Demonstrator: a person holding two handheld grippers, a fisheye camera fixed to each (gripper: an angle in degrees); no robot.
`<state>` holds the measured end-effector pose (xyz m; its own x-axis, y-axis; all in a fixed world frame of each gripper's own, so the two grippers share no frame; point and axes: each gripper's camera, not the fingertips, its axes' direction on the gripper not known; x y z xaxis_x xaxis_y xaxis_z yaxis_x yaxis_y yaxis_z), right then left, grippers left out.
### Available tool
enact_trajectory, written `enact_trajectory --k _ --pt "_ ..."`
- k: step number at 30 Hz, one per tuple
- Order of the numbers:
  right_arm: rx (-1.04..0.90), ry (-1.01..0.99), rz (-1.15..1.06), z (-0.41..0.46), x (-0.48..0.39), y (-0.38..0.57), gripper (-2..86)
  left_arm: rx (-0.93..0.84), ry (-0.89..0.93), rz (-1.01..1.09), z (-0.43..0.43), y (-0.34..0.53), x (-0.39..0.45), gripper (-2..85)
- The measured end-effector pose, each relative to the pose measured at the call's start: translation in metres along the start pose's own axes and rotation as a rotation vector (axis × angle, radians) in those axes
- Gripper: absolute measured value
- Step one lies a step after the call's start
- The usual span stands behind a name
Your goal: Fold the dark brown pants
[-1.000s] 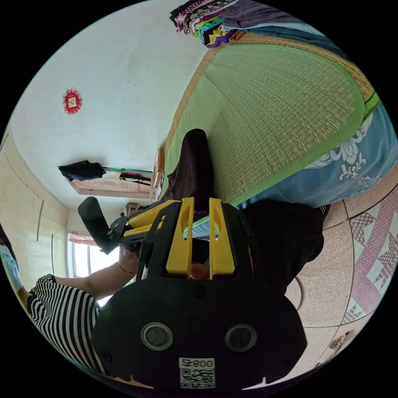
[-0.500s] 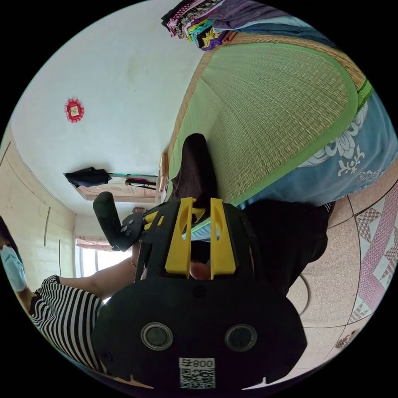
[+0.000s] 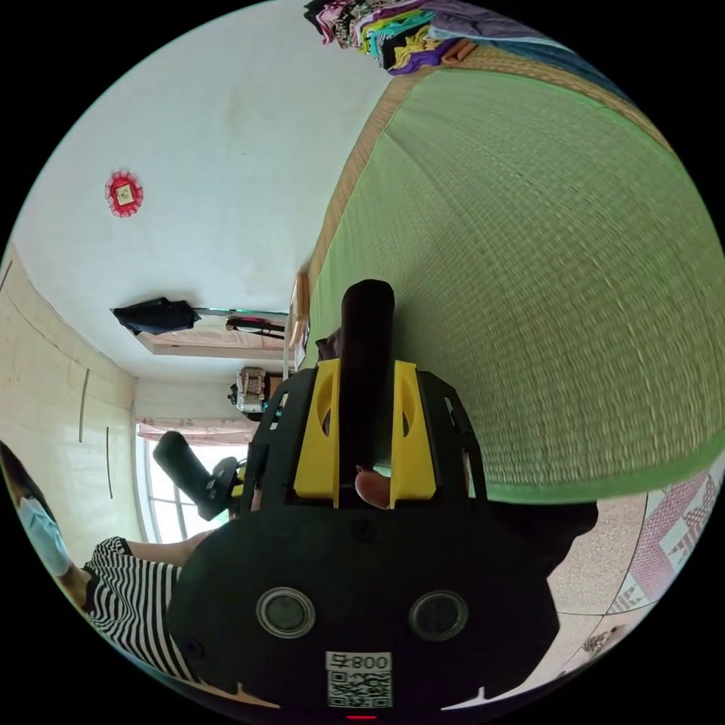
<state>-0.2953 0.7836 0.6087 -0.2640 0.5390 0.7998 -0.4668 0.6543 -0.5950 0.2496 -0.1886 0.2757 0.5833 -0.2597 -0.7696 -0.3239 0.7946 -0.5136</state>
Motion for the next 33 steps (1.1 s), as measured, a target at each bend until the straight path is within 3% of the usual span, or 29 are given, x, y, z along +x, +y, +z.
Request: enact_trajectory --k 19,33 --pt "-0.123 0.059 -0.02 0.053 -0.056 -0.101 4.7 -0.003 0.109 0.034 -0.037 0.049 -0.037 2.7" --pt "0.109 0.13 -0.047 -0.008 -0.179 -0.133 2.8 0.148 0.313 0.11 -0.095 0.105 -0.077 2.5"
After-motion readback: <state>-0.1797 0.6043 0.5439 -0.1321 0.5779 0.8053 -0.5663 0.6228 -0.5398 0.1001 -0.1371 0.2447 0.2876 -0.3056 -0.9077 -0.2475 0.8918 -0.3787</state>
